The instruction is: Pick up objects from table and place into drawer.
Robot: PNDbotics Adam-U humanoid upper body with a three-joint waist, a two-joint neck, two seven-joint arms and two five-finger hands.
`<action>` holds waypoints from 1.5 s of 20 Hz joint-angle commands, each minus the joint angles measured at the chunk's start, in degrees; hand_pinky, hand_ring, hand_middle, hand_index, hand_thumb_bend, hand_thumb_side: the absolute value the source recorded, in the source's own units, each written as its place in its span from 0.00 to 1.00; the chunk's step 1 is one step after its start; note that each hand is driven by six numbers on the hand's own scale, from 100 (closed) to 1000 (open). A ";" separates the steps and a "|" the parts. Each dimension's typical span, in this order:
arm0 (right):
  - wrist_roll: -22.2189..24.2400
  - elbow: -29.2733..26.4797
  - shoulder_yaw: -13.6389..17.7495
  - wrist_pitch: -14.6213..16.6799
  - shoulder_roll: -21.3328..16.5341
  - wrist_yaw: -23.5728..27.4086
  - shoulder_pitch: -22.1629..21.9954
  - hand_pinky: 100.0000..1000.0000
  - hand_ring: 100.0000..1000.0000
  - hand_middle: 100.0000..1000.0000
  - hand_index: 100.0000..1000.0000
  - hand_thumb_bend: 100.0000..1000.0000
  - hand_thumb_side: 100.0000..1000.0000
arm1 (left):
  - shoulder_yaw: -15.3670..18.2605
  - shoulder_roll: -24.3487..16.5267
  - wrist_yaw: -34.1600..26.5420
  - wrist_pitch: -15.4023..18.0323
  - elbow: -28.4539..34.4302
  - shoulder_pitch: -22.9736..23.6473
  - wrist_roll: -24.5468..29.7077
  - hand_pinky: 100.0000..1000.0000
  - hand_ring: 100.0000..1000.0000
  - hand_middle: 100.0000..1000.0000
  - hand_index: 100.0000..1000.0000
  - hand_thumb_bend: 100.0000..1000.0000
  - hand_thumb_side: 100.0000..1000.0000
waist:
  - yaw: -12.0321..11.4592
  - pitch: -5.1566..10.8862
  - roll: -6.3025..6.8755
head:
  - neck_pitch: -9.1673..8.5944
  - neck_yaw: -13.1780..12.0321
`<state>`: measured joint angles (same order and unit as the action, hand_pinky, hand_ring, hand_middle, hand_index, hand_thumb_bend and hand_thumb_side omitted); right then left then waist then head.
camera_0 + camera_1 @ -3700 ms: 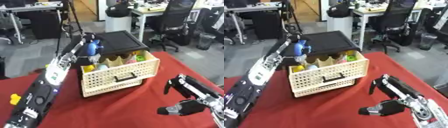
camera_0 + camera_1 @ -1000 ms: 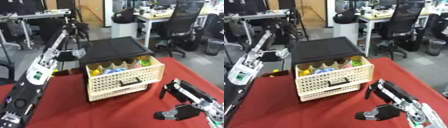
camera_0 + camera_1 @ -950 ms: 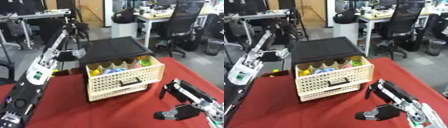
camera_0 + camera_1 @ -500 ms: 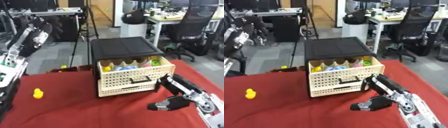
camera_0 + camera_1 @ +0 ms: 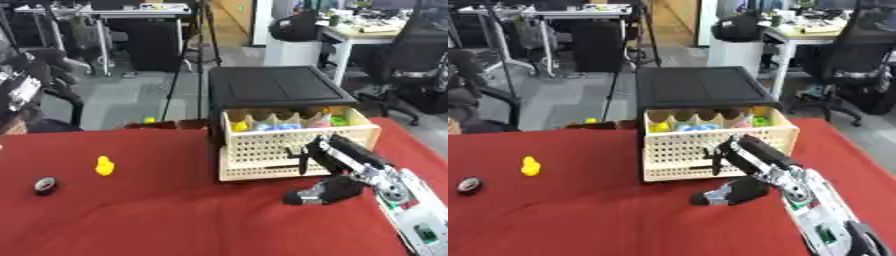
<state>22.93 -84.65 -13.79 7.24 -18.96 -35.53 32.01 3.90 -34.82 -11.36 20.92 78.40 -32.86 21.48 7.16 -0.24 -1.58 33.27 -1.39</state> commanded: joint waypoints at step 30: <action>4.98 1.86 0.74 -5.79 -0.84 -19.67 1.80 0.06 0.00 0.53 0.58 0.79 0.72 | 4.73 -0.11 1.19 -4.67 4.58 4.23 -0.63 0.45 0.58 0.60 0.82 0.00 0.71 | -1.54 0.32 -0.37 | 1.12 1.65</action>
<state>28.09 -83.08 -13.77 2.11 -18.85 -53.77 32.83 7.95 -33.80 -10.39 16.41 81.74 -28.10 20.91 5.60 -0.23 -2.20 34.19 0.10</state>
